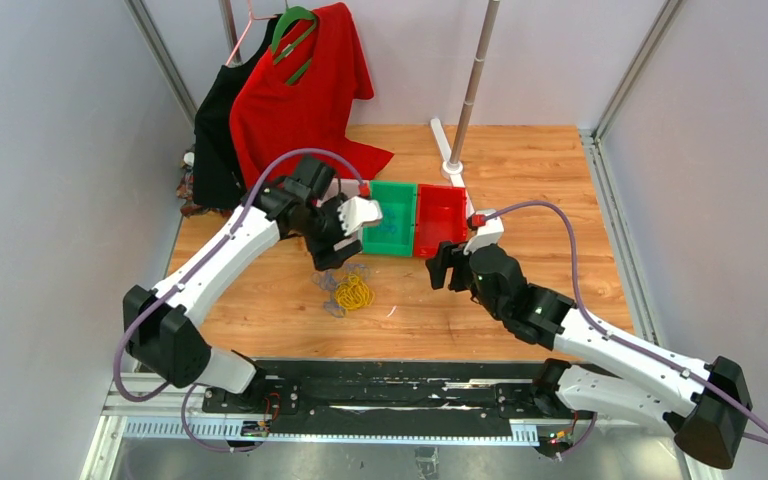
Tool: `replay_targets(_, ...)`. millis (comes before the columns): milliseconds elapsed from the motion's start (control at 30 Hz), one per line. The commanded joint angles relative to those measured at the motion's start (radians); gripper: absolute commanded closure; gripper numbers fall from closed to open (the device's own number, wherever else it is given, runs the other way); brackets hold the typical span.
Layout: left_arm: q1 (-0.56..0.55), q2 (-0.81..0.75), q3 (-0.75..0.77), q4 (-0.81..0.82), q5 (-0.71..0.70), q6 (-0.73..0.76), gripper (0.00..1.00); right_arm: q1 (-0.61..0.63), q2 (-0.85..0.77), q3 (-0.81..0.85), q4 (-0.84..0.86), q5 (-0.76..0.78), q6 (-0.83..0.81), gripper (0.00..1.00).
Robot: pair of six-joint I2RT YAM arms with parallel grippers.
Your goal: Untangle the cables
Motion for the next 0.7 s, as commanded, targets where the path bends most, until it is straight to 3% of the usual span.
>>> replay_targets(0, 0.091, -0.007, -0.160, 0.058, 0.038, 0.004, 0.22, -0.013, 0.012, 0.015, 0.025, -0.038, 0.006, 0.29)
replay_targets(267, 0.235, 0.036, -0.319, 0.229, 0.037, 0.054, 0.30, -0.012, 0.039, 0.010, 0.060, -0.072, 0.007, 0.35)
replay_targets(533, 0.258, 0.155, -0.302, 0.325, 0.026, -0.156, 0.32, -0.013, 0.035, -0.001, 0.080, -0.079, 0.005, 0.37)
replay_targets(667, 0.257, 0.200, -0.325, 0.312, 0.017, -0.177, 0.35, -0.013, 0.029, -0.009, 0.087, -0.073, 0.002, 0.39)
